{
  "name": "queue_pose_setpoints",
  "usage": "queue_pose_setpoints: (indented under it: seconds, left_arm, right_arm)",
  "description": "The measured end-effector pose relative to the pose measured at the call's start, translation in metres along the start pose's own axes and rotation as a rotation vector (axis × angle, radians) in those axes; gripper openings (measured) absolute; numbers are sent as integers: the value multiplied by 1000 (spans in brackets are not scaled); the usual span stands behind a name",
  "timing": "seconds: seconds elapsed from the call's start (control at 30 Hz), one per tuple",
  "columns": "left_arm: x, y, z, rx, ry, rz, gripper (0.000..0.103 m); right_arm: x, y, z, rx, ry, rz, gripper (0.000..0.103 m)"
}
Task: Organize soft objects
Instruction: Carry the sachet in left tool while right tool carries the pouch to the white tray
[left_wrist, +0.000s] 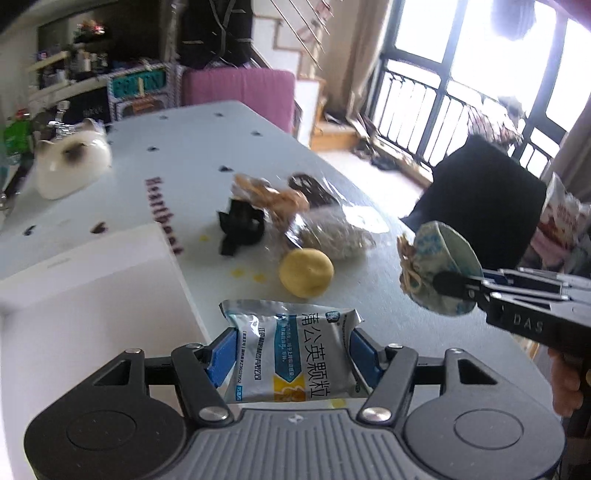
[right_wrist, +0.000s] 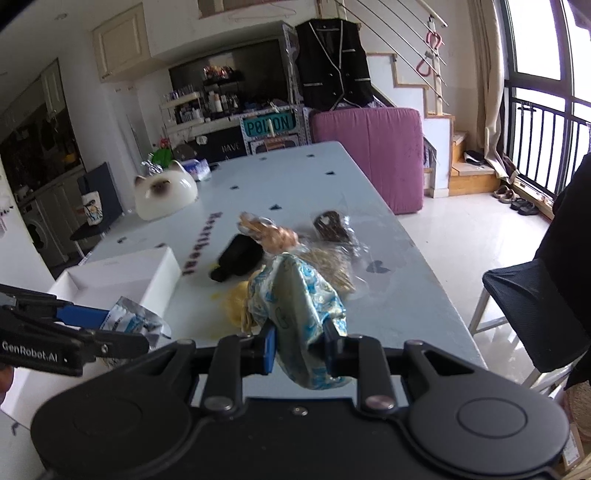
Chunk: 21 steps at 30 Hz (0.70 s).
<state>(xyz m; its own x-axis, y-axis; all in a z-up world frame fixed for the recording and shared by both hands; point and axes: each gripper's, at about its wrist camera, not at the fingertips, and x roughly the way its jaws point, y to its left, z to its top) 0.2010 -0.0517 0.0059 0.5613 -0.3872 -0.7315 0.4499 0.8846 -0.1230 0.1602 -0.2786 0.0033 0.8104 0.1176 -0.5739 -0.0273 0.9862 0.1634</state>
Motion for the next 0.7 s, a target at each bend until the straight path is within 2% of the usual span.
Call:
queue_pose_setpoints:
  seconds: [0.27, 0.5, 0.7]
  left_arm:
    - [-45, 33, -27, -125, -60, 94, 66]
    - [-63, 69, -63, -260, -43, 164, 66]
    - [-70, 97, -91, -340, -17, 227, 66]
  right_arm:
    - [-7, 38, -1, -14, 12, 119, 26]
    - [2, 85, -6, -59, 95, 264, 27]
    - [7, 122, -18, -120, 160, 348, 28]
